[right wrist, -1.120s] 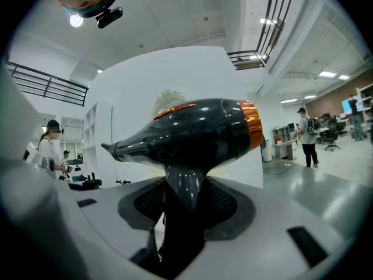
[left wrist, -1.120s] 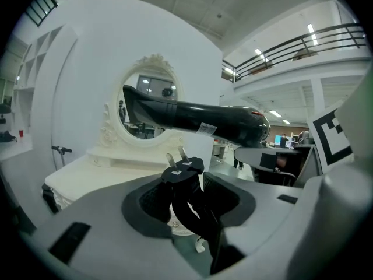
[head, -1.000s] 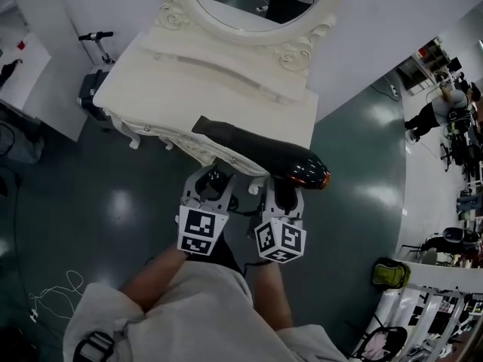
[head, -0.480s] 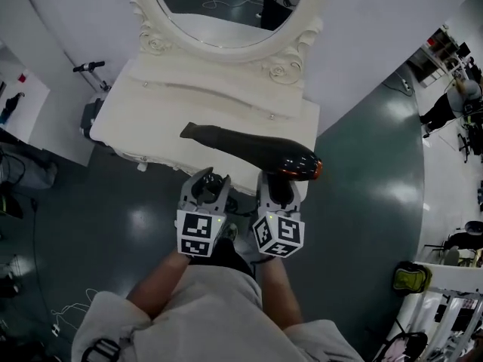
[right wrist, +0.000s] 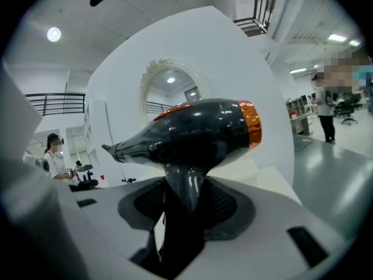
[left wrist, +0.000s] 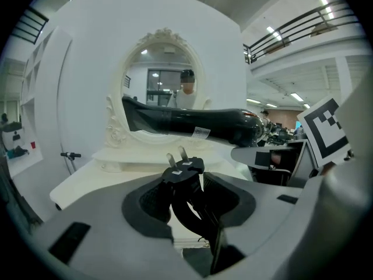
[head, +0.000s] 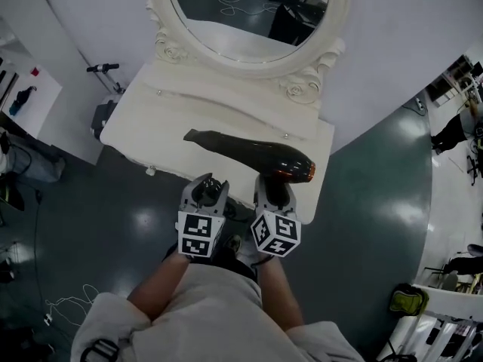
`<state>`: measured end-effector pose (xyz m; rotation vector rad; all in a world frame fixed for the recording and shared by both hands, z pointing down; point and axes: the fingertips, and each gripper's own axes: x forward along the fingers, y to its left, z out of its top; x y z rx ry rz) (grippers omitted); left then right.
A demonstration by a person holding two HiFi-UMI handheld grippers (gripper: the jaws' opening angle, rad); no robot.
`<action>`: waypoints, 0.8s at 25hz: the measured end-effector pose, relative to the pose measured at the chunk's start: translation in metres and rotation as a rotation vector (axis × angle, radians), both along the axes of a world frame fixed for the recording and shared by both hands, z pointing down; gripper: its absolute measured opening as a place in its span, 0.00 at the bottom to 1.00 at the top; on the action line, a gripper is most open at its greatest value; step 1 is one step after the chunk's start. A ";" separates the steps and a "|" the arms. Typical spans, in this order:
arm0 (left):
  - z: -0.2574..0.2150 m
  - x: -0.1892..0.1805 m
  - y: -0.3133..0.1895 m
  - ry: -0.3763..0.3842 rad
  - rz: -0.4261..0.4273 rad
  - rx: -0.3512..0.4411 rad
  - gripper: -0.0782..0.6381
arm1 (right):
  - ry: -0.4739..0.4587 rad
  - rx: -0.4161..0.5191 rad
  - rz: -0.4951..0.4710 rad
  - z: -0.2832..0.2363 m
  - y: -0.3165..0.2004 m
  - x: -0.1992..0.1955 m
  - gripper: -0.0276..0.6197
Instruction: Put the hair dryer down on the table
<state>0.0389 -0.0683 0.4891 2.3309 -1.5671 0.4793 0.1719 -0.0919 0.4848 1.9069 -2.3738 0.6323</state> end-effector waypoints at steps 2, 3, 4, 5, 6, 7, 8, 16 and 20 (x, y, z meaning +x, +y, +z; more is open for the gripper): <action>0.006 -0.011 -0.009 0.002 -0.008 -0.011 0.34 | 0.003 -0.016 -0.004 0.006 -0.009 -0.011 0.33; 0.009 -0.015 -0.014 0.004 -0.006 -0.017 0.34 | 0.010 -0.025 -0.003 0.008 -0.014 -0.015 0.33; 0.011 -0.019 -0.019 0.007 -0.002 -0.025 0.34 | 0.020 -0.038 0.003 0.011 -0.019 -0.019 0.33; 0.013 -0.021 -0.025 0.010 0.004 -0.033 0.34 | 0.031 -0.054 0.013 0.014 -0.025 -0.022 0.33; 0.015 -0.024 -0.030 0.012 0.010 -0.040 0.34 | 0.043 -0.072 0.027 0.017 -0.030 -0.024 0.33; 0.016 -0.028 -0.036 0.013 0.014 -0.047 0.34 | 0.055 -0.090 0.042 0.020 -0.035 -0.027 0.33; 0.018 -0.031 -0.042 0.015 0.016 -0.053 0.34 | 0.065 -0.108 0.056 0.023 -0.040 -0.029 0.33; 0.054 -0.060 -0.083 0.046 0.047 -0.142 0.34 | 0.099 -0.213 0.101 0.060 -0.081 -0.058 0.33; 0.077 -0.072 -0.103 0.074 0.073 -0.203 0.34 | 0.102 -0.282 0.126 0.083 -0.095 -0.073 0.33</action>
